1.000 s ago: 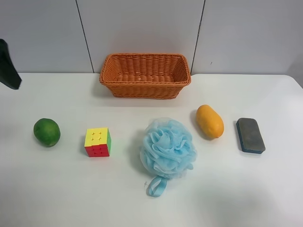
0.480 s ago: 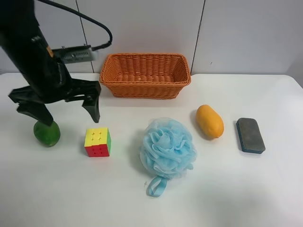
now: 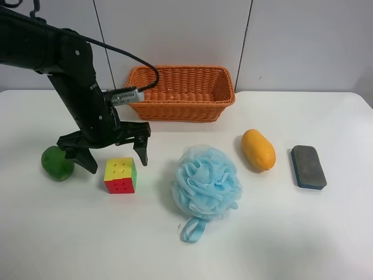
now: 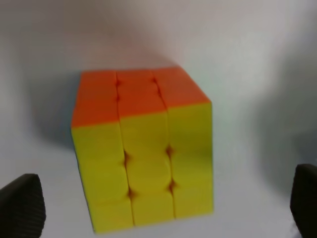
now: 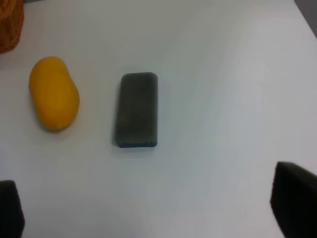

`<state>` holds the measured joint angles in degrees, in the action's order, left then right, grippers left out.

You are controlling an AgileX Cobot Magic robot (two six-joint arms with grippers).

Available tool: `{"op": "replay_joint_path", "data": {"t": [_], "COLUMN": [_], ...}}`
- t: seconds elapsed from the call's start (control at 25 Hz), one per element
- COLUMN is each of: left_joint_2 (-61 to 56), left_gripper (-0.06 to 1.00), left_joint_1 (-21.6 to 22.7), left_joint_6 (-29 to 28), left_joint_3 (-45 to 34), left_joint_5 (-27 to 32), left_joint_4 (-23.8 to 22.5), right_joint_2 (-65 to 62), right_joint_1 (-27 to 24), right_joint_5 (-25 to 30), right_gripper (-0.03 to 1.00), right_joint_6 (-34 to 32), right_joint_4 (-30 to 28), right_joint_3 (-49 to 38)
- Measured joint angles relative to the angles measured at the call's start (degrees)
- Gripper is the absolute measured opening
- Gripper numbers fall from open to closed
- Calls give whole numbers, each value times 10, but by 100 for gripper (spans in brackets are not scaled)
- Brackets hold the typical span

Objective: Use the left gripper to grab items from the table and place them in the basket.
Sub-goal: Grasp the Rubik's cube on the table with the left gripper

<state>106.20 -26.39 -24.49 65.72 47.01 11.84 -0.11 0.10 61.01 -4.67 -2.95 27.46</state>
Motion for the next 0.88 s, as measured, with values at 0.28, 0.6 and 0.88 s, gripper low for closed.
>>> {"op": "replay_joint_path", "data": {"t": [0.28,0.6,0.88], "left_joint_2": [45,77,78], "left_gripper": [99,93,57], "left_joint_1": [0,0,0], "left_joint_6": [-3,-7,-7], "left_joint_3": [0,0,0], "left_joint_5": [-35,-51,-51], "left_joint_4": [-8,-9,-10], "right_joint_2": [0,0,0], "right_joint_1": [0,0,0], "right_joint_5": [0,0,0], "right_gripper": [99,99,99], "right_joint_6": [0,0,0], "right_joint_4": [0,0,0], "right_joint_3": [0,0,0]}}
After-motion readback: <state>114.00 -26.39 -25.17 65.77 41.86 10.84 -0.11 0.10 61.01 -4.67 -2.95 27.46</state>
